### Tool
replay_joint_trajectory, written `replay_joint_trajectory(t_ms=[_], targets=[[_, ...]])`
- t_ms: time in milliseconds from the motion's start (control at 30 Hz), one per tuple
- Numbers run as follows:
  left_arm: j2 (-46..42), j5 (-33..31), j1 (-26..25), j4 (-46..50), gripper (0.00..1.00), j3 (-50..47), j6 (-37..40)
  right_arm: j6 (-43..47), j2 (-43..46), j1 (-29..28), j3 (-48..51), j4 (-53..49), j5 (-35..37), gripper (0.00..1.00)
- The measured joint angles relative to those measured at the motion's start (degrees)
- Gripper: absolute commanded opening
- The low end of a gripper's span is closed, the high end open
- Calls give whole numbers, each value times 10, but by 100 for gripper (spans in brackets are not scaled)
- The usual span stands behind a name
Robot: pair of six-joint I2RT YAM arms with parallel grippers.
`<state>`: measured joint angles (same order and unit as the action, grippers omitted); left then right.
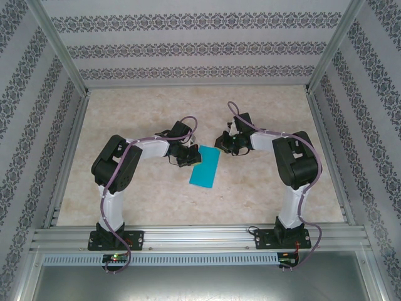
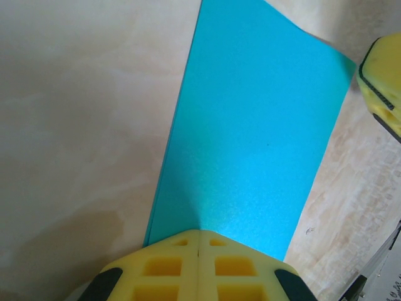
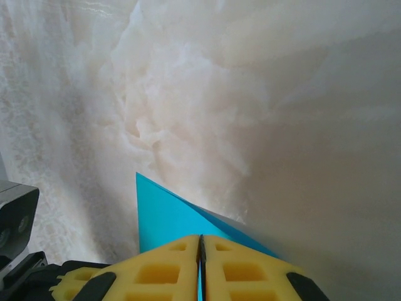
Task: Fold a paper plane with a square sheet of paper (pick it up from the middle)
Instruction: Fold the square sheet of paper in half at the center of the table.
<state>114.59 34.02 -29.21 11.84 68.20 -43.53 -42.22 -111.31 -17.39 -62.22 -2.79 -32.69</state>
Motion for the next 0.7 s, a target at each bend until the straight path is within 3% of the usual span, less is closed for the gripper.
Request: replay_joint_trajectory(t_ms=[400, 700], targets=[[-1, -1, 0, 3, 0, -1, 0, -10, -19, 0, -5, -2, -4, 12], [-2, -2, 0, 3, 0, -2, 0, -41, 122, -10, 76, 30, -6, 13]])
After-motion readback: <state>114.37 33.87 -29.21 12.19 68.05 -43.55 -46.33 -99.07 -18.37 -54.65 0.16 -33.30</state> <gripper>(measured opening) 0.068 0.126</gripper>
